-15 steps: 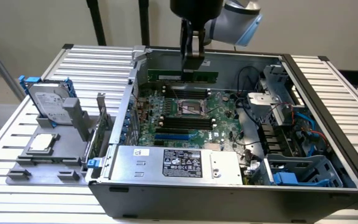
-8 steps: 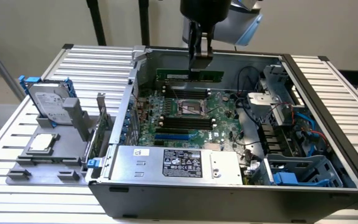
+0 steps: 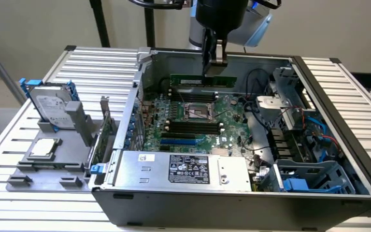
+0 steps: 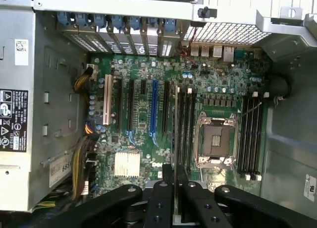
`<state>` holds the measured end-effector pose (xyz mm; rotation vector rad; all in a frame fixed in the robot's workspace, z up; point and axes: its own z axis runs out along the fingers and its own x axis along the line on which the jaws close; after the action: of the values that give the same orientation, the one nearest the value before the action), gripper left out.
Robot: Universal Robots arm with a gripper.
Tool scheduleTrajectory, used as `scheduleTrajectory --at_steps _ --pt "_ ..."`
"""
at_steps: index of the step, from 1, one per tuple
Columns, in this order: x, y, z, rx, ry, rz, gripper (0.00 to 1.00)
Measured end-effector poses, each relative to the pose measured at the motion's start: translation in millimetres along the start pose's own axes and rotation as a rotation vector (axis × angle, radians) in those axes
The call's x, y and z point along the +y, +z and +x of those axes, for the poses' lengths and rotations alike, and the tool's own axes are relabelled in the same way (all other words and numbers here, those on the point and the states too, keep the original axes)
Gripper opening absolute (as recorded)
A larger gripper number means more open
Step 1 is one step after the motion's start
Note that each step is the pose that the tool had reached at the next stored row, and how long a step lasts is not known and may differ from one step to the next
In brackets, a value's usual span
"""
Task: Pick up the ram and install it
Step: 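Pick up the ram and move it above insertion slot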
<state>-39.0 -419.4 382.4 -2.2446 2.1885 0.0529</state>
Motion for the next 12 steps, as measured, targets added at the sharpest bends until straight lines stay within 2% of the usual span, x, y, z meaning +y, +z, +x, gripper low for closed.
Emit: scheduleTrajectory --at_steps 3,9,12 --pt "-1.4 5.2 -0.9 -0.0027 0.009 0.0002 0.14" --pt "-2.5 11.2 -4.3 -0.0143 0.021 0.0008 0.14" --pt "-2.7 11.3 -4.6 -0.0147 0.023 0.0002 0.14"
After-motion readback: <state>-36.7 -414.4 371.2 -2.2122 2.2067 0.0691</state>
